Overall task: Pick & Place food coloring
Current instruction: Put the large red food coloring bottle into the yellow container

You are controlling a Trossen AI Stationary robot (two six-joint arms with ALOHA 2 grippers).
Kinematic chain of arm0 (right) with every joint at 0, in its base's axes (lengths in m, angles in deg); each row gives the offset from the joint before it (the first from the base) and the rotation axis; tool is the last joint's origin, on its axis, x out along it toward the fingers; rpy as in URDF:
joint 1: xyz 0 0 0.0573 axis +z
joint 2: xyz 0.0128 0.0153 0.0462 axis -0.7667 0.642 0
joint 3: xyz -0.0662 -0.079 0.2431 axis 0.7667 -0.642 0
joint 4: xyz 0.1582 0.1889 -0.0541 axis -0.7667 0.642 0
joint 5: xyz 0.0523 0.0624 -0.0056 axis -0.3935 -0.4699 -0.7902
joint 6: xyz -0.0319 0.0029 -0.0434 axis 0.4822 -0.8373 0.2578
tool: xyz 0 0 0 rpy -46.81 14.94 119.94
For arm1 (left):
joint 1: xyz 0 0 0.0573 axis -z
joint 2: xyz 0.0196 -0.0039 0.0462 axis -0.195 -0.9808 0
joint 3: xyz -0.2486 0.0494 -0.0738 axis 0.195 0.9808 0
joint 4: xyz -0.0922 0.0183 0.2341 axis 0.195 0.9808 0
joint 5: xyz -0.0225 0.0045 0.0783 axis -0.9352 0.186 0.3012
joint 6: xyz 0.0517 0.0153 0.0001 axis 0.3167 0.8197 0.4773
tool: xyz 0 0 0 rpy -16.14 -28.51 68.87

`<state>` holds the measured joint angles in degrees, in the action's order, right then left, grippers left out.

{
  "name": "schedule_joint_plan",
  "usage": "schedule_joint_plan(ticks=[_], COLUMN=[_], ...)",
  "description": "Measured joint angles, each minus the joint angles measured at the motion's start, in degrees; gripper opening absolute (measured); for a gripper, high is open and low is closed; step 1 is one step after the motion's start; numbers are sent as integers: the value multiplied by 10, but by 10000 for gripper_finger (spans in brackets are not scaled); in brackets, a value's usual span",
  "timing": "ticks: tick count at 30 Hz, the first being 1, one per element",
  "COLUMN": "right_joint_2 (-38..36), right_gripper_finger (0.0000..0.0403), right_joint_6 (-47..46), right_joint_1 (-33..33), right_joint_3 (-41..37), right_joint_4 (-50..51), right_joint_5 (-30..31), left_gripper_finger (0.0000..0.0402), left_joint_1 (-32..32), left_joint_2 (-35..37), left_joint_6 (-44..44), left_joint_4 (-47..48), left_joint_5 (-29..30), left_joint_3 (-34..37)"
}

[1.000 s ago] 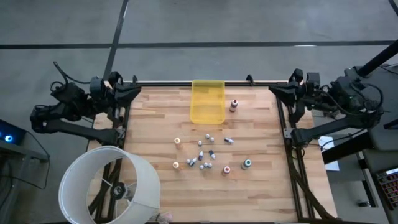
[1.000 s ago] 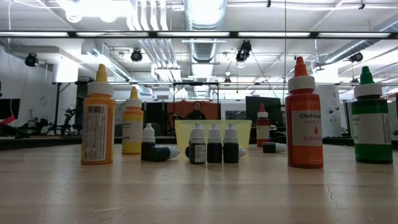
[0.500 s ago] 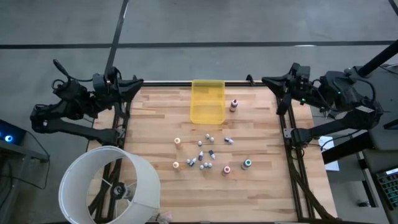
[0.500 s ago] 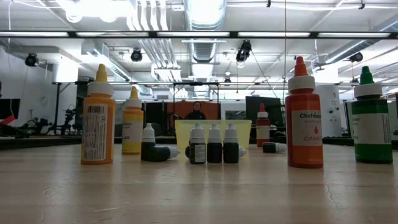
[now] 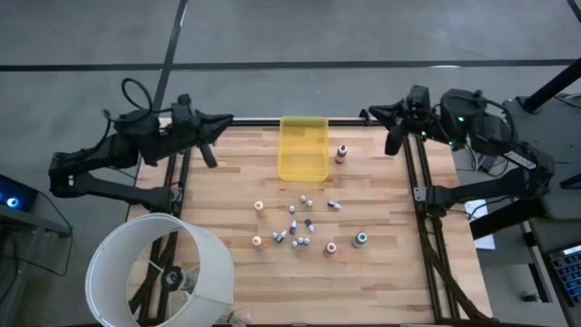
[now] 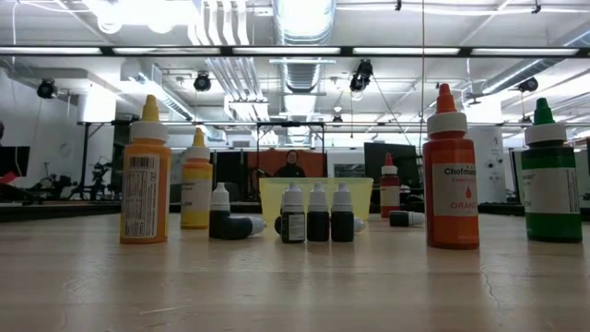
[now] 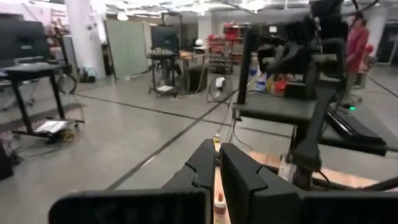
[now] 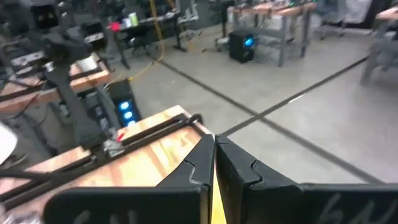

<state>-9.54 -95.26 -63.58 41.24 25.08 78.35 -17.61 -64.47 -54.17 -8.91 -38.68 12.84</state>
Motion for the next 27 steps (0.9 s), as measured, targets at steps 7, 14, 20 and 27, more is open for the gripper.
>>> schedule_joint_plan(ticks=[7,14,20,27], right_joint_2=[39,77,104,119], right_gripper_finger=[9,9,9,9], right_joint_6=[2,12,22,31], right_joint_1=[-60,-100,-122,-137], right_joint_3=[0,0,0,0], right_joint_4=[12,45,48,48], right_joint_5=[-33,-67,-79,-107], left_gripper_finger=[0,0,0,0], left_joint_1=[-25,-45,-77,-123], left_joint_2=[2,0,-5,-37], left_joint_6=[-18,-47,-71,-76], left_joint_4=[46,100,109,197], left_joint_5=[0,-4,-5,-11], left_joint_3=[-2,0,-4,-64])
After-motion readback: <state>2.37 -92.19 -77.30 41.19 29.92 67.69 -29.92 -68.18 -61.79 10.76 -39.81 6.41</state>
